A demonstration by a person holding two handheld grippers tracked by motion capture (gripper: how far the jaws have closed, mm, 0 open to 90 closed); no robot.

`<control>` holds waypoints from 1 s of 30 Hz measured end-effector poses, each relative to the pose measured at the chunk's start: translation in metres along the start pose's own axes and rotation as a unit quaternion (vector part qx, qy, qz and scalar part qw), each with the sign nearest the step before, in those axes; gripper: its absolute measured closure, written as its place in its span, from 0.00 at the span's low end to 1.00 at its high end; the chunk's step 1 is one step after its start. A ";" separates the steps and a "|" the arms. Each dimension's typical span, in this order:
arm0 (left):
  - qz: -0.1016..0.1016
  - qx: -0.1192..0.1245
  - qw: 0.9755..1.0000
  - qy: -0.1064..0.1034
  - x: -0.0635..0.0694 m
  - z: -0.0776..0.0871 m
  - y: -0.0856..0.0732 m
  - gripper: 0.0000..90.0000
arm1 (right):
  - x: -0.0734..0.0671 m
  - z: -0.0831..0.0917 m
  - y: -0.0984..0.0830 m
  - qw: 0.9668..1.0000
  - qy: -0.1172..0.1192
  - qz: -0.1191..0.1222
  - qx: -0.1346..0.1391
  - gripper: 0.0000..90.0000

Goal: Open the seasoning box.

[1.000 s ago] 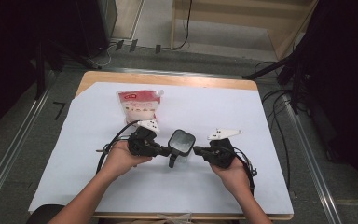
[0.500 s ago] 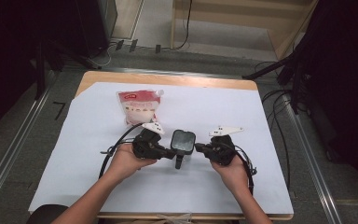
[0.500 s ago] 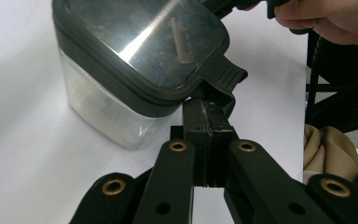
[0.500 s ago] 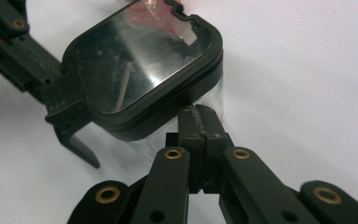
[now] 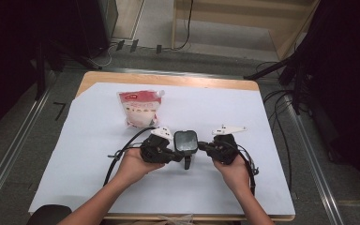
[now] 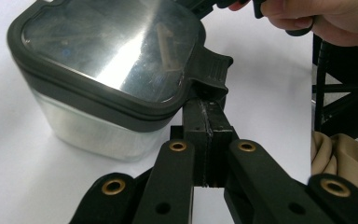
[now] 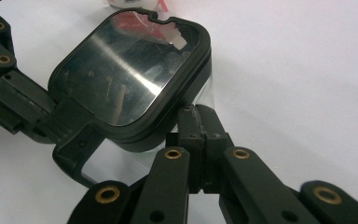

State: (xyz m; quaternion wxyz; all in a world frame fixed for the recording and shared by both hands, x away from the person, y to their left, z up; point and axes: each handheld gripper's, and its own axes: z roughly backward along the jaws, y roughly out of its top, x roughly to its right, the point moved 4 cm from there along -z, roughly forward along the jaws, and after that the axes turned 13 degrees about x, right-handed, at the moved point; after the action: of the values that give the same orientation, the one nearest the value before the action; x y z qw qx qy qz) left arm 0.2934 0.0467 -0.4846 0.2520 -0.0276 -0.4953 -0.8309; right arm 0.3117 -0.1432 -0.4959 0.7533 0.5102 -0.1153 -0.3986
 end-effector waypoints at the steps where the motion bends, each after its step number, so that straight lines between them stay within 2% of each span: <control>1: 0.005 0.004 1.000 -0.002 0.002 -0.001 0.000 1.00 | 0.000 0.001 0.000 1.000 -0.001 -0.002 -0.001 1.00; 9: -0.005 0.009 1.000 -0.012 0.008 -0.011 0.003 1.00 | 0.002 0.007 -0.003 1.000 -0.003 -0.007 -0.004 1.00; 16: -0.015 0.007 1.000 -0.025 0.012 -0.019 0.005 0.98 | 0.001 0.019 -0.005 1.000 -0.007 -0.002 0.000 1.00; 19: -0.018 0.006 1.000 -0.024 0.014 -0.020 0.006 0.97 | -0.001 0.026 -0.006 1.000 -0.010 -0.008 0.001 1.00; 22: -0.013 0.007 0.999 -0.034 0.013 -0.015 0.008 0.95 | -0.004 0.032 -0.009 1.000 -0.008 -0.008 0.002 1.00; 27: -0.006 0.020 0.999 -0.035 0.008 0.002 0.013 0.94 | -0.011 0.041 -0.015 1.000 -0.002 -0.007 -0.002 1.00; 30: -0.017 0.028 0.999 -0.038 0.007 0.014 0.017 0.92 | -0.018 0.045 -0.016 1.000 0.007 -0.001 -0.003 1.00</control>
State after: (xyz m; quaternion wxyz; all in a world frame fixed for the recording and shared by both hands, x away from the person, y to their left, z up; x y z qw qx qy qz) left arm 0.2915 0.0492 -0.4617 0.2195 -0.0432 -0.5275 -0.8196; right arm 0.2664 -0.1636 -0.4847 0.7549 0.5109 -0.1085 -0.3966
